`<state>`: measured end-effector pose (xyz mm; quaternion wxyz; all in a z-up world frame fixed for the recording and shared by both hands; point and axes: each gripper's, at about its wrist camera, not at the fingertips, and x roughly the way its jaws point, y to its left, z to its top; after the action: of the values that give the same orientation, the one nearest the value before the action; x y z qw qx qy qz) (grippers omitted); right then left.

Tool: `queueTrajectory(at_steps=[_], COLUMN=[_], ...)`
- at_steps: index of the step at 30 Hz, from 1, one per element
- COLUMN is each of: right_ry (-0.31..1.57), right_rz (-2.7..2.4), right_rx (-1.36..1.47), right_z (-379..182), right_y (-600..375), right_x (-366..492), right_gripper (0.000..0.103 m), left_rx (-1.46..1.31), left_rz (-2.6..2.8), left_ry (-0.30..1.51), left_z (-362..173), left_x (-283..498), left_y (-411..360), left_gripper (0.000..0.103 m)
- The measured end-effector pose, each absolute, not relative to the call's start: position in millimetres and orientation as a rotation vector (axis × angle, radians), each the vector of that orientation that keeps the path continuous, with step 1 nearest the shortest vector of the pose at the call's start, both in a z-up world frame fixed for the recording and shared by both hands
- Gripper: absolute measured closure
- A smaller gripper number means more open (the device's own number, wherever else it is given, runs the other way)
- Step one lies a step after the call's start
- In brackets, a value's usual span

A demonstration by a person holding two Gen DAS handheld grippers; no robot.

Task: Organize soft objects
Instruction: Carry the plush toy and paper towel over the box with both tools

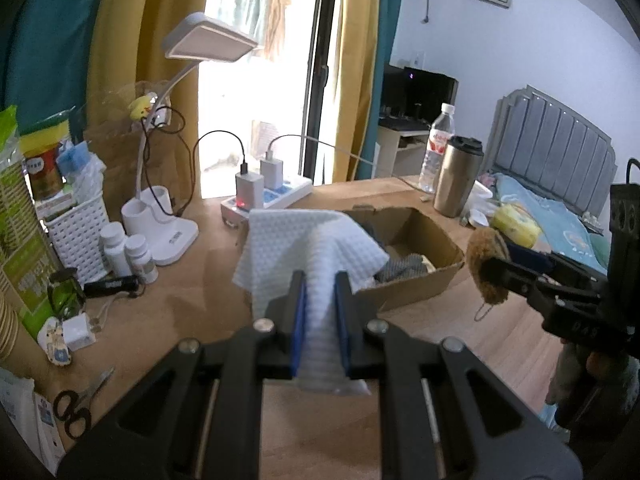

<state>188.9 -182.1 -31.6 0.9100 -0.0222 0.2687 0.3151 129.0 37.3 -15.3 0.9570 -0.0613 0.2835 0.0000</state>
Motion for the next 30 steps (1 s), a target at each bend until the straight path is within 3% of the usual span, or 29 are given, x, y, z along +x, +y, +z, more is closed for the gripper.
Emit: queueTrajectory(at_steps=[30], right_ry=[0.585], right_rz=[0.65], right_rx=[-0.062], right_z=[-37.2], right_y=[-157.9], right_x=[236.3], right_gripper=[0.045], left_rx=[-0.128], left_rz=[-0.036], left_ry=[0.621], left_z=[-28.0], left_x=[199.0], left_y=[53.9], left_gripper=[0.088])
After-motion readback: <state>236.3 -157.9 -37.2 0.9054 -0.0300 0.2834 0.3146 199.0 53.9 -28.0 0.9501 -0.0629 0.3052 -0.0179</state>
